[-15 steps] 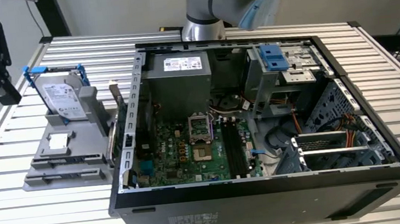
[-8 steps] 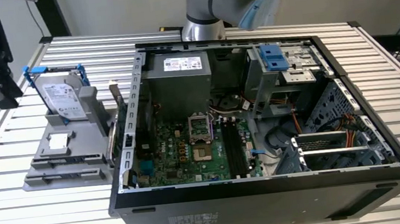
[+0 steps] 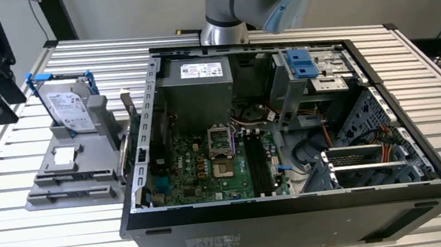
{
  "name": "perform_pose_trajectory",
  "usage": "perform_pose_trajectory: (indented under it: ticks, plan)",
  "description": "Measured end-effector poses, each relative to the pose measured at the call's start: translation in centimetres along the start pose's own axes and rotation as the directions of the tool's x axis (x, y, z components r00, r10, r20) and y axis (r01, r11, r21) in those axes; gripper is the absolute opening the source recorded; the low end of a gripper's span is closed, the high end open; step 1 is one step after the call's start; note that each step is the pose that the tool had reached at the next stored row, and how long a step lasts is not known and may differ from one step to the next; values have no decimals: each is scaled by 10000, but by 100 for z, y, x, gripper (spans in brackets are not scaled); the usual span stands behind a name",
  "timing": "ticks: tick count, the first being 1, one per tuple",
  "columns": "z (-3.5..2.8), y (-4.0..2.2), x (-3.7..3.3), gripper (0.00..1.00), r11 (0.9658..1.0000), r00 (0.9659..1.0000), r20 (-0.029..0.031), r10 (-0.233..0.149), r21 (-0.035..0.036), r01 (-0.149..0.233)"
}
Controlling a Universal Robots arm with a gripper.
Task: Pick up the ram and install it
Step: 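Pick up the ram and move it above insertion slot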
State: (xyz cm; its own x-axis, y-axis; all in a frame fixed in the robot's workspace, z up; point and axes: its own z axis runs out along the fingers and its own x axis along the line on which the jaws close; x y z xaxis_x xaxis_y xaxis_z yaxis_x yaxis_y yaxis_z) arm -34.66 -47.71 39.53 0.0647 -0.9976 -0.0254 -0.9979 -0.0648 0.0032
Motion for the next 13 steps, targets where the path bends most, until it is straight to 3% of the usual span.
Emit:
perform_pose_trajectory:
  ticks: [9, 13]
  plan:
    - [108, -1, -7, 100, 10000, 10000, 0, 10, 0, -10]
    - [115, -1, -7, 100, 10000, 10000, -2, 11, -1, -11]
